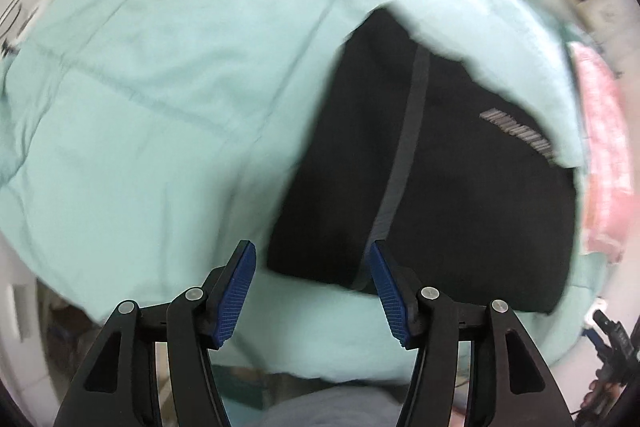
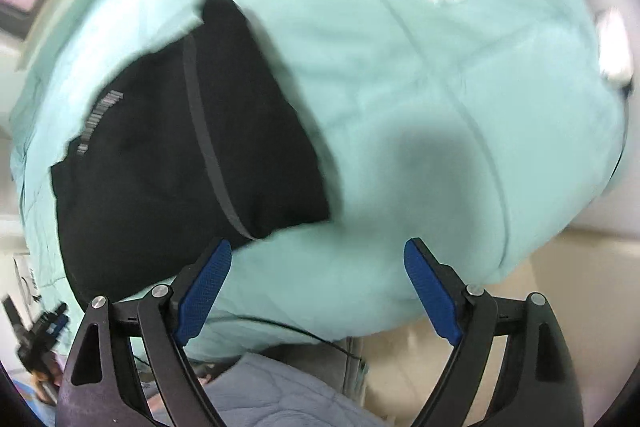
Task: Fold large clothes
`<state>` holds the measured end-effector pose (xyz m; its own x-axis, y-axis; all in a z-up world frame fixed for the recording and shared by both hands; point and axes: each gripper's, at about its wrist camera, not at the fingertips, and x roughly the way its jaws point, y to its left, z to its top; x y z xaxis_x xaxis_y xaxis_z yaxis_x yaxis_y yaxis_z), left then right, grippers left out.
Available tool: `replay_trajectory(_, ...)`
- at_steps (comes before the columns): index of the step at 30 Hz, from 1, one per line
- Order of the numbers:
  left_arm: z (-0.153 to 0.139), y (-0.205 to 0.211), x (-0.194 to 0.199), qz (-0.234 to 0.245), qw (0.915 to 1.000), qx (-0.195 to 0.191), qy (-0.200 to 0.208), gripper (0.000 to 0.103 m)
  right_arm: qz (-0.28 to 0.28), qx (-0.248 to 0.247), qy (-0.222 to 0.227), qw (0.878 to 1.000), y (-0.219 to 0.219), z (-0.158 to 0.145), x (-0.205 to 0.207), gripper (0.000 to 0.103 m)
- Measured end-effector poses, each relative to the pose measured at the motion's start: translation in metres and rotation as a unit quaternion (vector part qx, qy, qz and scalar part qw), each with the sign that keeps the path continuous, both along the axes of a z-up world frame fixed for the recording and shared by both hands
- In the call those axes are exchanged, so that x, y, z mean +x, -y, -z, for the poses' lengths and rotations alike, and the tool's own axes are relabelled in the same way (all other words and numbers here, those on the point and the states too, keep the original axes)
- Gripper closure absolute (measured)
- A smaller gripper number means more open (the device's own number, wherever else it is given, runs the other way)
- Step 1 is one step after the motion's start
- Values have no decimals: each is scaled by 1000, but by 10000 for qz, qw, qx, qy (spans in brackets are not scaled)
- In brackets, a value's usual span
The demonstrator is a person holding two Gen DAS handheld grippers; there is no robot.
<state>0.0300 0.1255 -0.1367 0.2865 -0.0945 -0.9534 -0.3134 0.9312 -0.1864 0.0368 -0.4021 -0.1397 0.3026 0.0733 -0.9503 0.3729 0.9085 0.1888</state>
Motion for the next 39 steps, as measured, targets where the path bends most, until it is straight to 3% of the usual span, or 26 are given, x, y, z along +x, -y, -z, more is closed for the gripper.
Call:
replay_trajectory(3, -36, 17, 9, 100, 9993, 303, 209, 42, -528, -235, 465, 9972, -31, -43, 12, 13)
replay_trajectory(5, -57, 21, 13, 163, 9984, 311, 442, 42, -846, -272, 756, 9932, -47, -69, 16, 13)
replay_trajectory(7, -81, 31, 14, 240, 9963, 351, 746, 42, -1140, -625, 984, 9866, -60, -93, 17, 13)
replay_trajectory(9, -104, 49, 13, 368, 9914, 690, 1053, 42, -1359, -856, 1191, 9798, -77, -111, 12, 13)
replay_trajectory(12, -122, 70, 13, 444, 9842, 1047, 1357, 42, -1623, -630, 1493, 9733, -99, -132, 13, 13)
replay_trajectory(14, -125, 78, 15, 316, 9800, 1242, 1524, 42, -1707, -799, 1649, 9681, -116, -143, 10, 13)
replay_trajectory(17, -129, 89, 17, 369, 9749, 1517, 1588, 42, -1849, -1099, 1805, 9598, -140, -148, 6, 13)
replay_trajectory(23, -123, 115, 18, 590, 9756, 1388, 1593, 42, -1934, -1114, 2105, 9518, -174, -146, -5, 13)
replay_trajectory(28, -119, 131, 17, 832, 9748, 1373, 1546, 42, -1982, -957, 1950, 9558, -187, -134, -6, 13)
replay_trajectory(31, -110, 139, 19, 1008, 9786, 1173, 1359, 33, -1996, -899, 1874, 9576, -188, -127, -4, 13)
replay_trajectory(39, -98, 160, 15, 1388, 9777, 938, 1265, 32, -2064, -657, 1741, 9606, -190, -118, -5, 13)
